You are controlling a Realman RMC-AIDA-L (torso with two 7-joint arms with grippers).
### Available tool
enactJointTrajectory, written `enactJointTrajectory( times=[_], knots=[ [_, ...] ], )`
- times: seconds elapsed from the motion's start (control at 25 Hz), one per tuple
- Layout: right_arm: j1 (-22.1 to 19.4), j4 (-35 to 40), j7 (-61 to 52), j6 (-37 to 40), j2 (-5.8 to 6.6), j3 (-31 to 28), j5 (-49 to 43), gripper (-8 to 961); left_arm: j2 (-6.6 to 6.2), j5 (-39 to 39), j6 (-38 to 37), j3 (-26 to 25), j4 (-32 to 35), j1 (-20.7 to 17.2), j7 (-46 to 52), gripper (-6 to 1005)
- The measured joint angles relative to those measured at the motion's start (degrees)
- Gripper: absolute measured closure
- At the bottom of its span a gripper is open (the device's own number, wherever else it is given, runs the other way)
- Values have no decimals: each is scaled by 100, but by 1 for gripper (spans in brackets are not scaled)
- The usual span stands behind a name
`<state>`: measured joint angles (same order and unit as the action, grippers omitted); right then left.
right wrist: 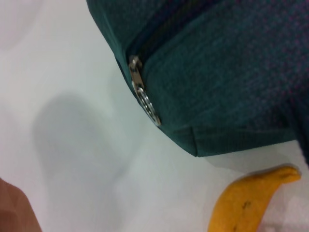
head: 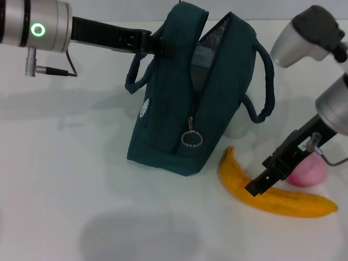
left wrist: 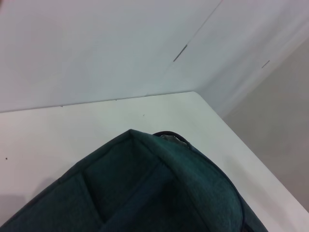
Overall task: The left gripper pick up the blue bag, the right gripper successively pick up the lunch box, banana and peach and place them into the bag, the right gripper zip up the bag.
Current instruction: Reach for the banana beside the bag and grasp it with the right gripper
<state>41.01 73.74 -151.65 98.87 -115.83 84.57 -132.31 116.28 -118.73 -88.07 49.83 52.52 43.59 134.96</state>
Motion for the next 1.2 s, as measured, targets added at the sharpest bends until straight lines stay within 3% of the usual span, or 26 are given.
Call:
enactJointTrajectory(
  times=[0.6, 1.2],
  knots=[
    [242, -559, -129, -726, -35, 1013, -128, 173, 39, 15, 0, 0, -5, 1, -4, 945],
    [256, -773, -200, -802, -36, 1200, -84, 174, 39, 140, -53, 0, -5, -62, 4, 945]
  ],
)
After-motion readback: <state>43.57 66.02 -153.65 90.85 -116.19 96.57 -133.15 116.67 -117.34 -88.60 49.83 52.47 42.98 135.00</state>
